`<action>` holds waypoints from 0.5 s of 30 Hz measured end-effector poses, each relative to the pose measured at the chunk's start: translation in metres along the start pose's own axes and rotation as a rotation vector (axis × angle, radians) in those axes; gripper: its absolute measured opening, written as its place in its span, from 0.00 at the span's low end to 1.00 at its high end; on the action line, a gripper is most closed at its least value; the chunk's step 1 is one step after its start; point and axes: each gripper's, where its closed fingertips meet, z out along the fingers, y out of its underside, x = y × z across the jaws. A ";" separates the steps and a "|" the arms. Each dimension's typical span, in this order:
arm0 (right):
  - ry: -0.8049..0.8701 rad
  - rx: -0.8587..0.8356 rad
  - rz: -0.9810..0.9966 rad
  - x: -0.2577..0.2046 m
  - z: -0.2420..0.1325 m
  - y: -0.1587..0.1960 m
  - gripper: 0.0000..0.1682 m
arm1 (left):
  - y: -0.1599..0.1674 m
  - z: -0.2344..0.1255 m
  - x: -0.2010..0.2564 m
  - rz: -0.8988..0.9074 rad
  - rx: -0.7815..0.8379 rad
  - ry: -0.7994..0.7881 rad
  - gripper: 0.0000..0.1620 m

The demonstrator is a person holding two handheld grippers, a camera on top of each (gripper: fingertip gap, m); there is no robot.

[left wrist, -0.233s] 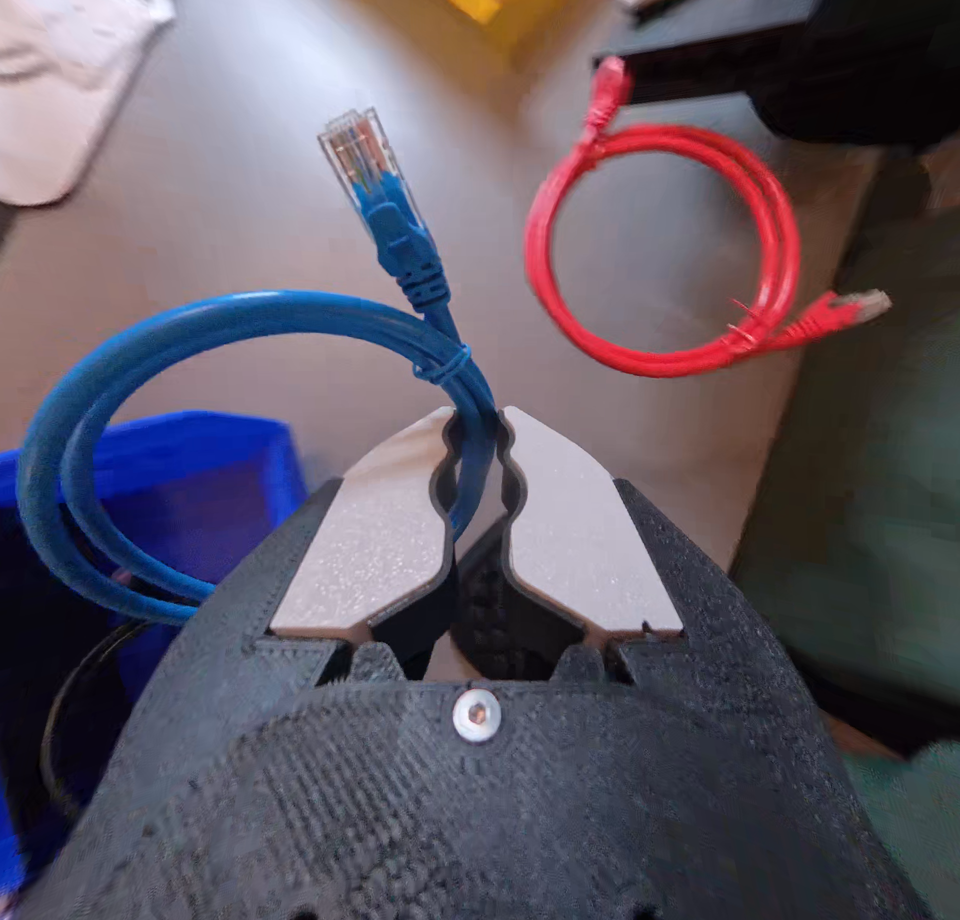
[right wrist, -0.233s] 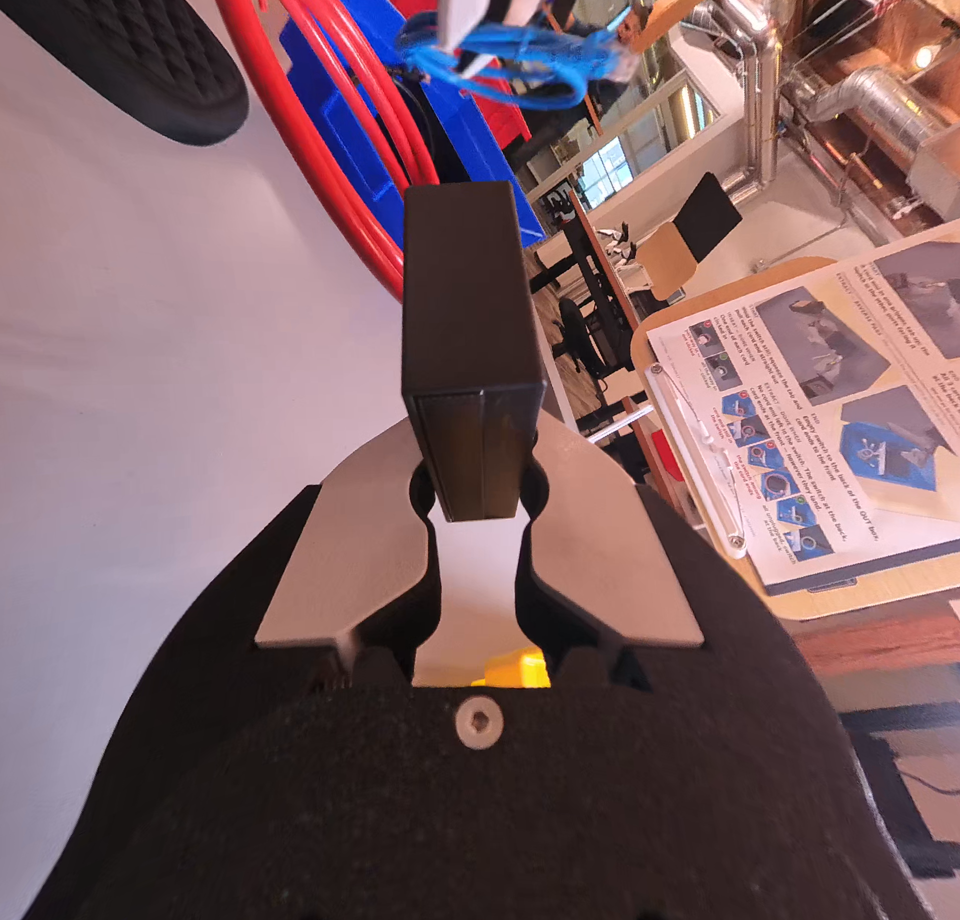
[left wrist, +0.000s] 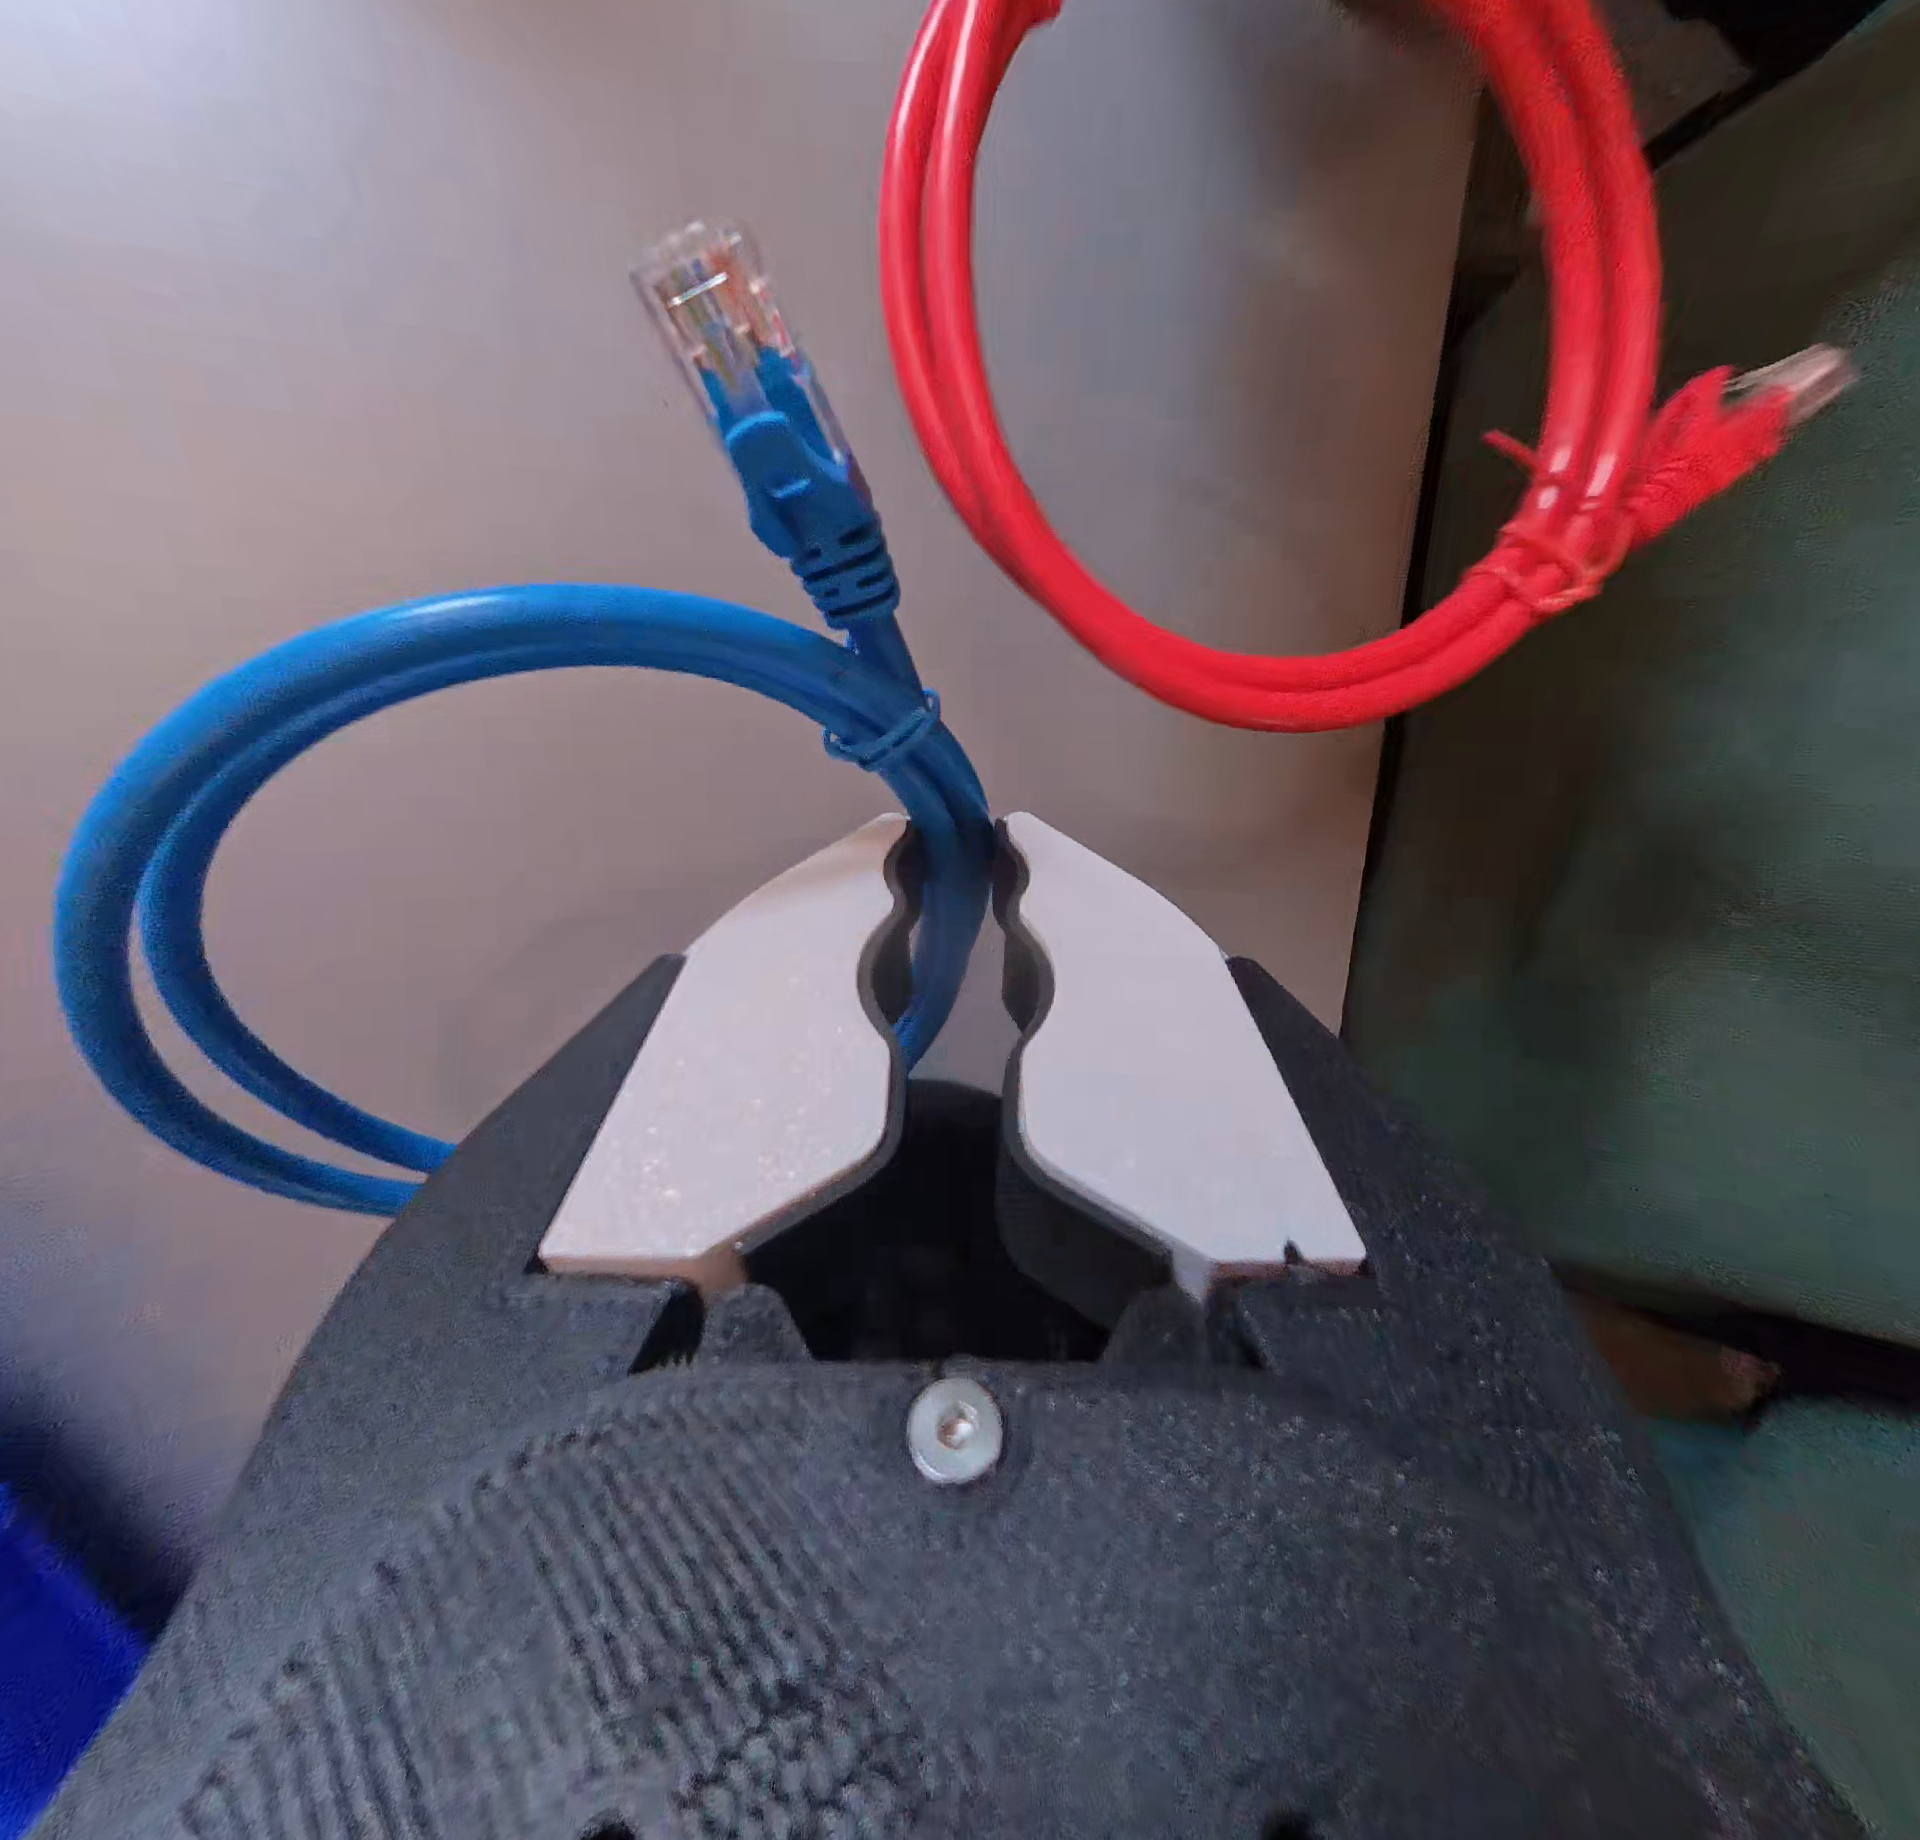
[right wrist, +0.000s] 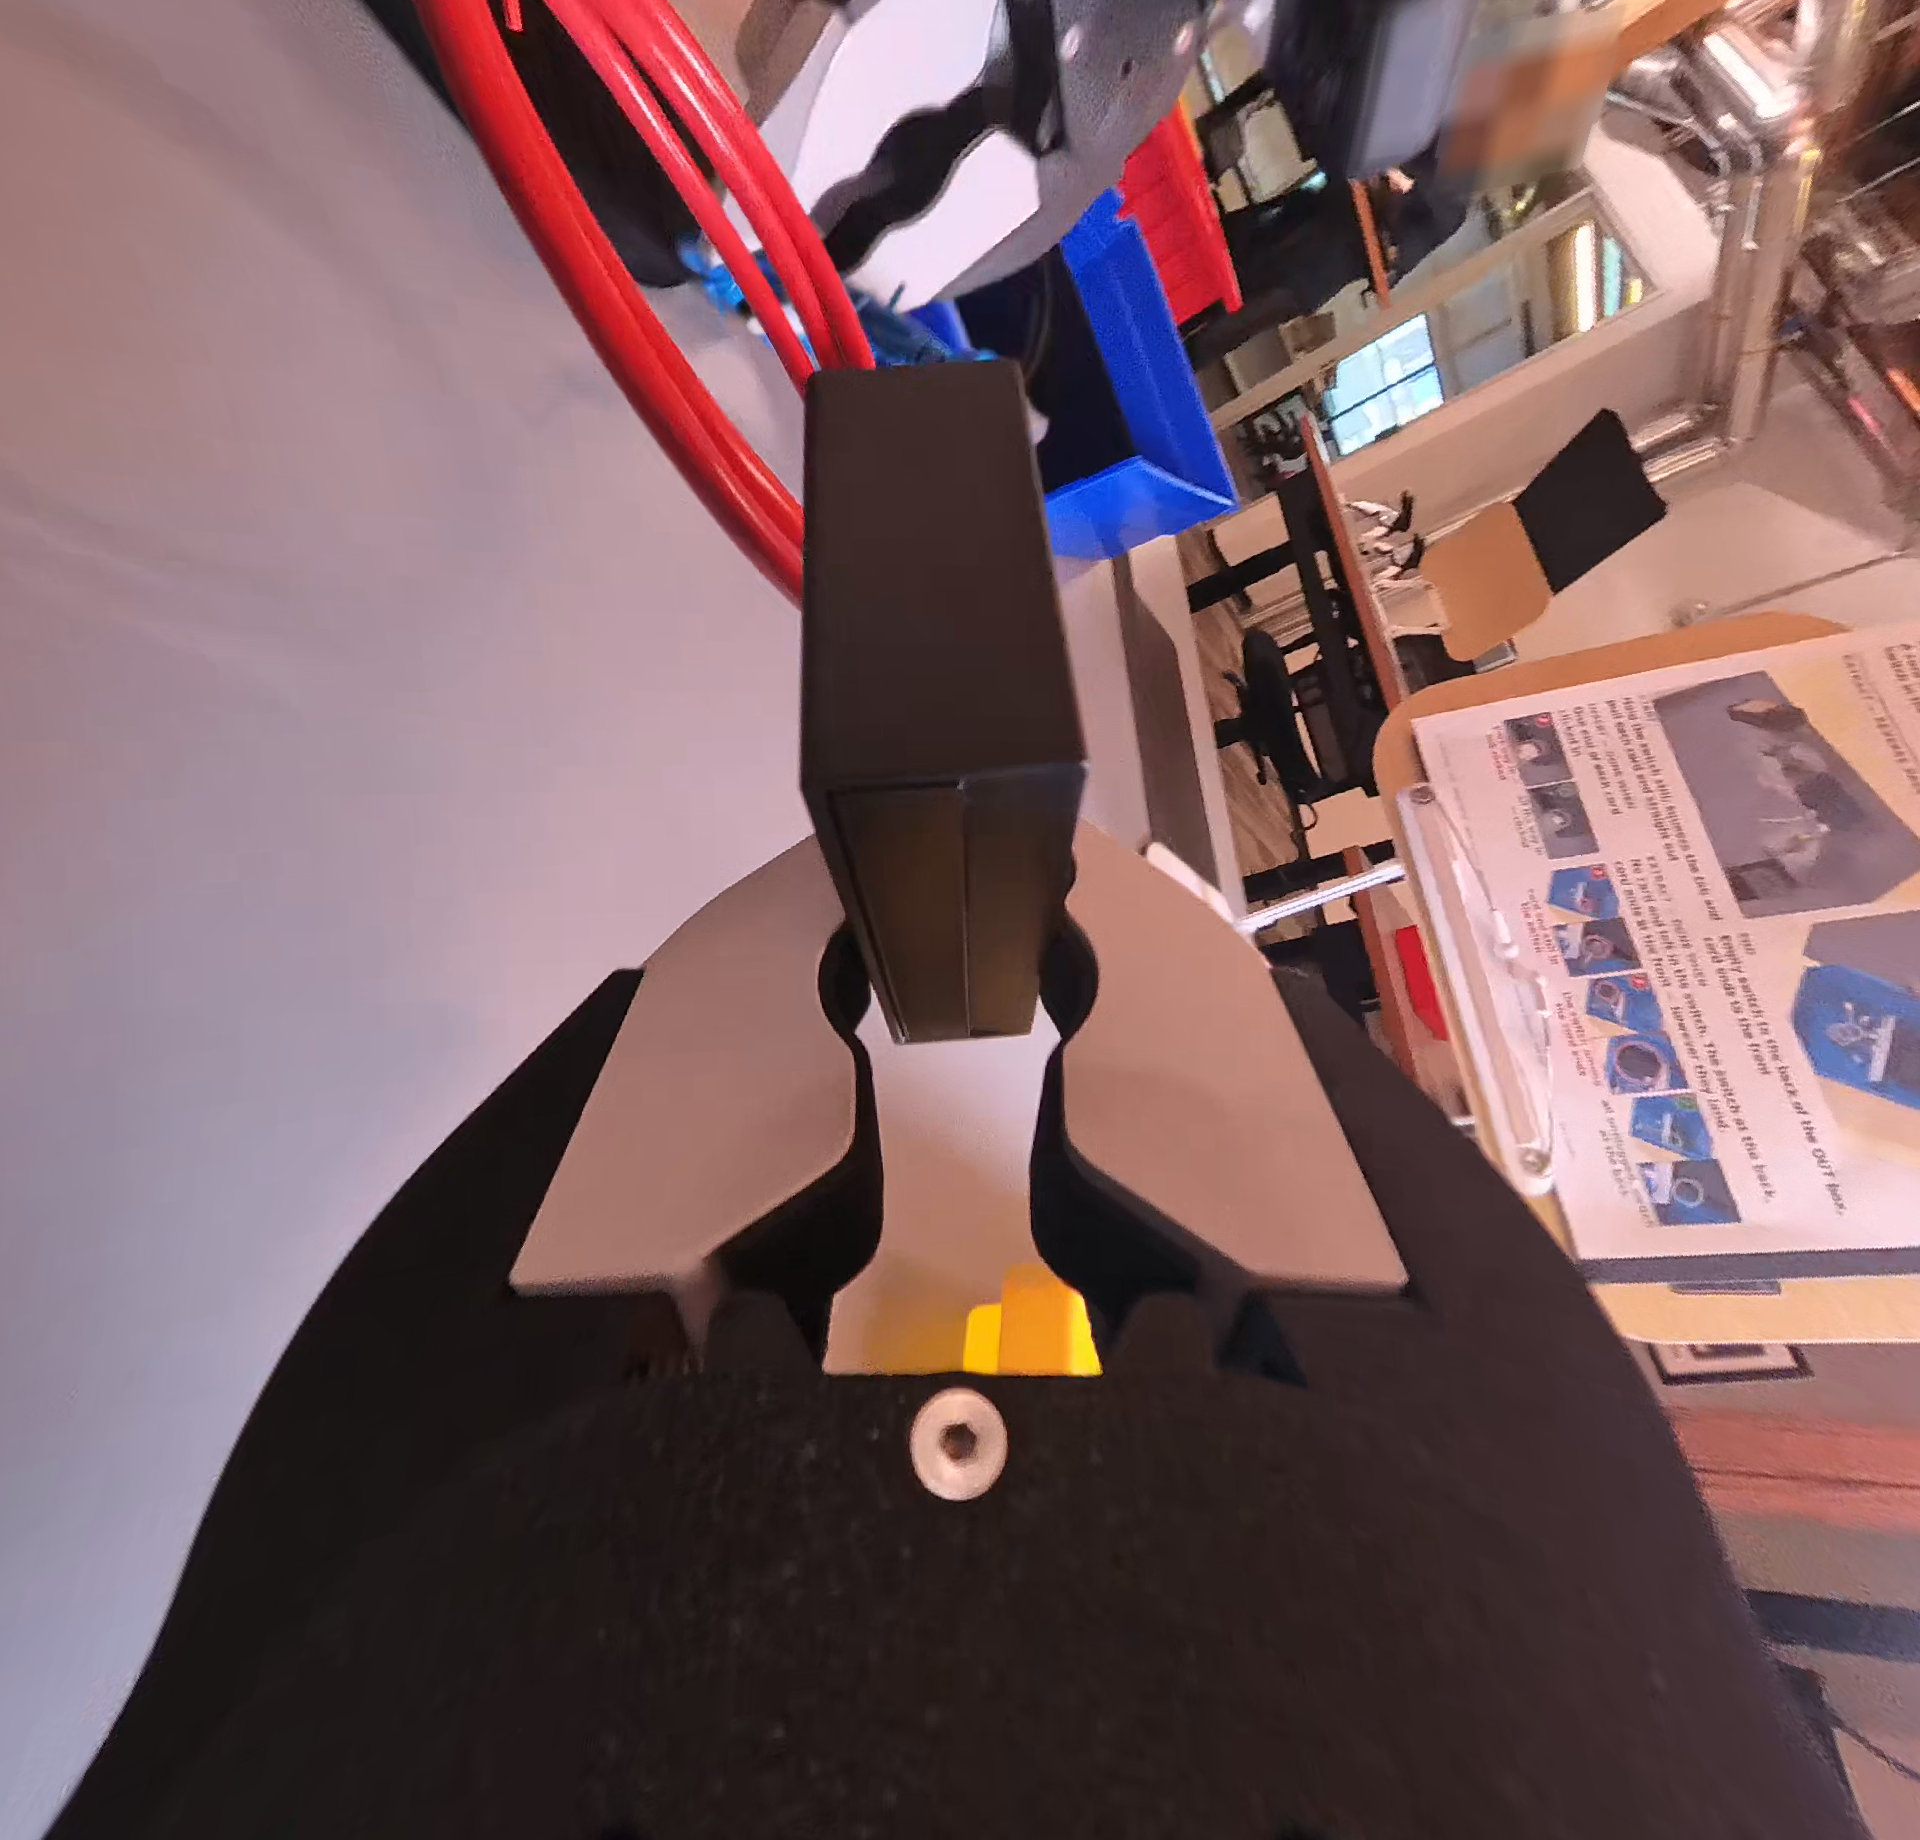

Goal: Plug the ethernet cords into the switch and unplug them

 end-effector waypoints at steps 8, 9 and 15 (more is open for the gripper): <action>-0.092 -0.073 0.043 -0.024 -0.004 0.023 0.18 | 0.005 0.012 -0.027 0.036 -0.010 -0.126 0.18; -0.098 -0.079 0.043 -0.024 -0.006 0.024 0.18 | -0.005 0.006 -0.031 0.043 0.038 -0.175 0.17; -0.031 -0.142 0.023 -0.008 -0.022 0.036 0.18 | -0.029 0.039 -0.023 0.184 0.049 -0.288 0.11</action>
